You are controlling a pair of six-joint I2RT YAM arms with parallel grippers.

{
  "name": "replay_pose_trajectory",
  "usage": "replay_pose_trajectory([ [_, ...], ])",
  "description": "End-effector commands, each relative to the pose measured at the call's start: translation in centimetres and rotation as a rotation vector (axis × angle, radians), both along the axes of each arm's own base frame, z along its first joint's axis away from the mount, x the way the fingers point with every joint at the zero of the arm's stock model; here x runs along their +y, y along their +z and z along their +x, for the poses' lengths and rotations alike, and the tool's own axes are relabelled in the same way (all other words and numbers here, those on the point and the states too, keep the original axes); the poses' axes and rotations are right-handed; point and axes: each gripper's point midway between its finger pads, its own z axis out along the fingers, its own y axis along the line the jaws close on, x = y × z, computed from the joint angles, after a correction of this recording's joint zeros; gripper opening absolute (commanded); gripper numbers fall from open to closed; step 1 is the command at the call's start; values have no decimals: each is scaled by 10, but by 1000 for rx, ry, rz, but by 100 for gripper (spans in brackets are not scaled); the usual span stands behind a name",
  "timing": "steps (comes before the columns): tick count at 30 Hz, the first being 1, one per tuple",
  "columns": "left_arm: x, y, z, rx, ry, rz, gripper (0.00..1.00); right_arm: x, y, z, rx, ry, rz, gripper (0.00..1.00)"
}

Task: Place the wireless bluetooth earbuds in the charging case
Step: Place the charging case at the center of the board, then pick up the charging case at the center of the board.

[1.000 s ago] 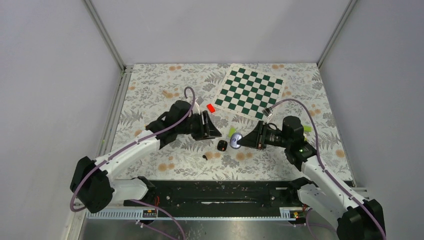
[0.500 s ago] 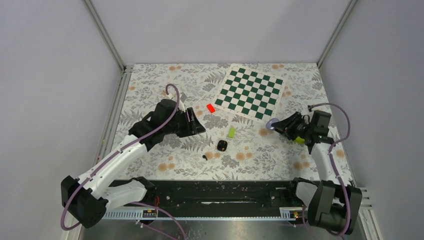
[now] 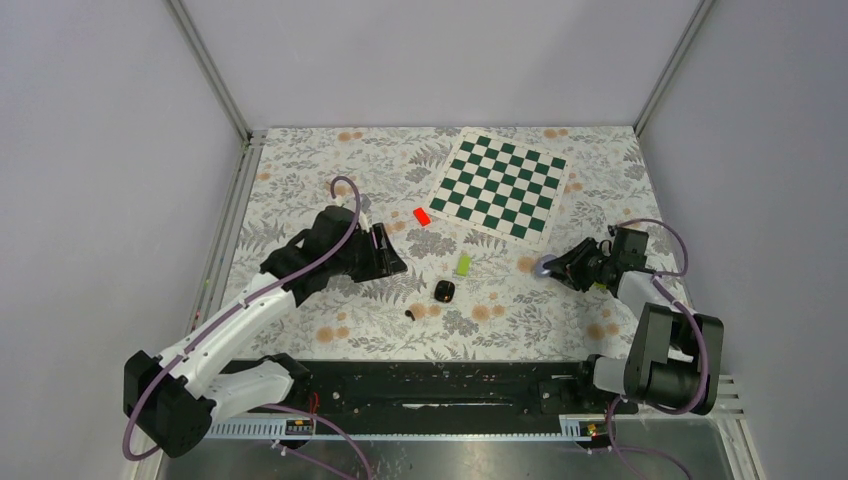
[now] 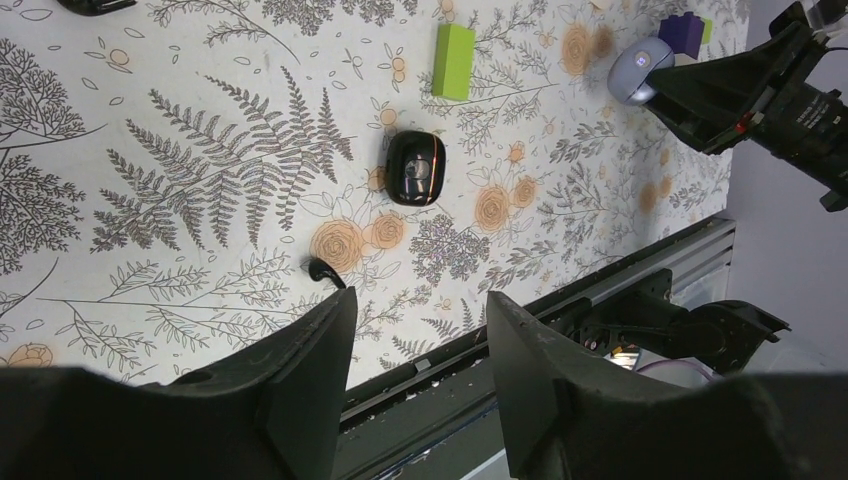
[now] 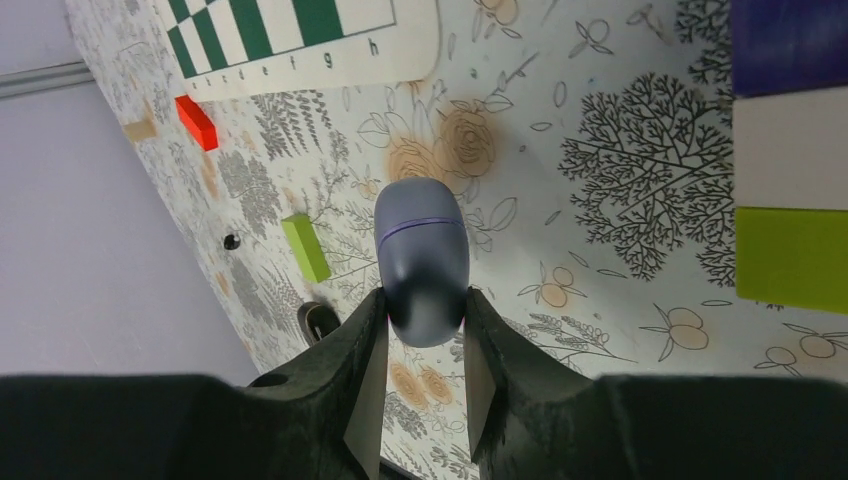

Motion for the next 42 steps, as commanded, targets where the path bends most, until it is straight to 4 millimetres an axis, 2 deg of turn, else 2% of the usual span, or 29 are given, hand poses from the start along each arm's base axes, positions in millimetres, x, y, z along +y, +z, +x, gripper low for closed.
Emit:
replay_pose_trajectory([
  [1,3,-10,8,-4,29,25,52,-1,1,9,-63,4,-3,18],
  [4,1,-19,8,23,21,40,52,-4,-6,1,-45,-4,-37,50],
  [7,-1,-17,9,26,20,32,52,-10,-5,-13,-38,-21,-104,64],
  [9,2,-14,12,10,39,37,53,-18,6,-19,-73,-60,-167,75],
  [11,4,-13,13,-1,49,44,53,-27,17,-23,-98,-98,-226,79],
  [14,10,-17,15,-2,73,73,54,-31,36,-28,-140,-120,-264,80],
  [17,20,-20,17,-1,111,119,54,-24,56,-32,-198,-105,-268,78],
  [20,32,-23,21,6,166,160,55,0,72,-38,-251,-37,-305,76],
  [23,46,-25,24,24,227,186,58,44,79,-48,-285,94,-321,73],
  [27,71,-22,28,42,309,173,67,108,68,-68,-254,315,-355,63],
  [30,90,-20,29,49,353,154,82,147,55,-78,-211,429,-429,65],
  [31,94,-20,27,55,357,144,84,158,47,-79,-182,451,-445,65],
  [33,100,-20,25,59,367,124,86,176,37,-76,-121,445,-462,62],
  [36,101,-23,22,64,369,98,87,194,26,-66,-50,421,-535,65],
  [38,97,-25,18,72,359,71,87,210,27,-56,-48,415,-561,71],
  [42,87,-30,11,88,329,9,86,227,8,-45,-2,432,-618,82],
])
